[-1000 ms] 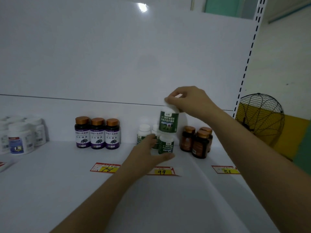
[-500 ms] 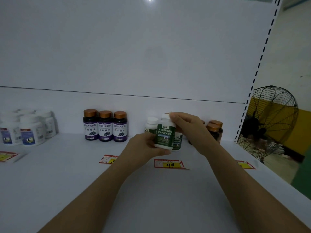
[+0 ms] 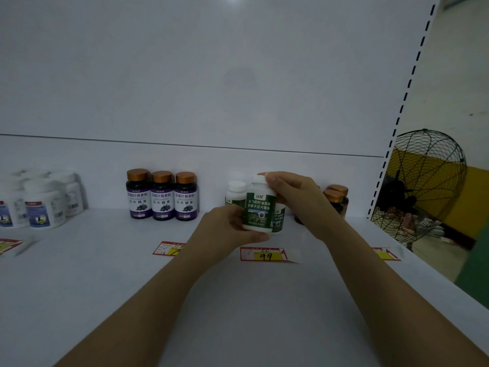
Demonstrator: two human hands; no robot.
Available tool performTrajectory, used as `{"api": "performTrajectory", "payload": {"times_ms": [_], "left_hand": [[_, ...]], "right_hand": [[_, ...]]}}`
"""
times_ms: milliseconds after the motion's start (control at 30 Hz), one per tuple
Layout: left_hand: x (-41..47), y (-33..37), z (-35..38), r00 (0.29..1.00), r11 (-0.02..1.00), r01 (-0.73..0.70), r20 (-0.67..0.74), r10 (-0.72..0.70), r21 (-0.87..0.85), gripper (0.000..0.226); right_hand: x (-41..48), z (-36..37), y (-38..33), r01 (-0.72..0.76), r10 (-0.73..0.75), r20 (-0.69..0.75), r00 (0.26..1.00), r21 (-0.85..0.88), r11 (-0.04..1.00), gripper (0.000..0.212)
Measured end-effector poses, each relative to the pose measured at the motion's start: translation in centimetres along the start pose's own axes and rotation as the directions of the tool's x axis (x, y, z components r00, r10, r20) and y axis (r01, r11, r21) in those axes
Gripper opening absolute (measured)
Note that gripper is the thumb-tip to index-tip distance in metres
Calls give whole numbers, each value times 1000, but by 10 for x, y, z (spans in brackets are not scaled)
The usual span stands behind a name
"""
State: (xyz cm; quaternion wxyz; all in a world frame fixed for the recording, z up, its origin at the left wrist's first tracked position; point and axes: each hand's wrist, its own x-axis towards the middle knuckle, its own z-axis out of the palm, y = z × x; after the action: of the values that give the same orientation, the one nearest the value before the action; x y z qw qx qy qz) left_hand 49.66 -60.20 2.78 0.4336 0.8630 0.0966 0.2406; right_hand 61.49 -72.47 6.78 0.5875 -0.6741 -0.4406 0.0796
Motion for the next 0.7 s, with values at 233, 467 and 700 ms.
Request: {"api": "performTrajectory", "payload": {"times_ms": [233, 467, 700], "left_hand": [[1, -2, 1, 1000, 1000, 6, 14, -6, 0, 50], [-1, -2, 1, 1000, 1000, 0, 25, 0, 6, 47], [-2, 6, -3, 987, 978, 70, 153, -40, -195, 40]], "right_hand": [[-3, 0, -2, -4, 4, 1, 1000, -12, 1000, 31], [-4, 2, -7, 18, -20, -38, 999, -48, 999, 26], [-5, 1, -9, -11, 8, 34, 999, 94, 996, 26]]}}
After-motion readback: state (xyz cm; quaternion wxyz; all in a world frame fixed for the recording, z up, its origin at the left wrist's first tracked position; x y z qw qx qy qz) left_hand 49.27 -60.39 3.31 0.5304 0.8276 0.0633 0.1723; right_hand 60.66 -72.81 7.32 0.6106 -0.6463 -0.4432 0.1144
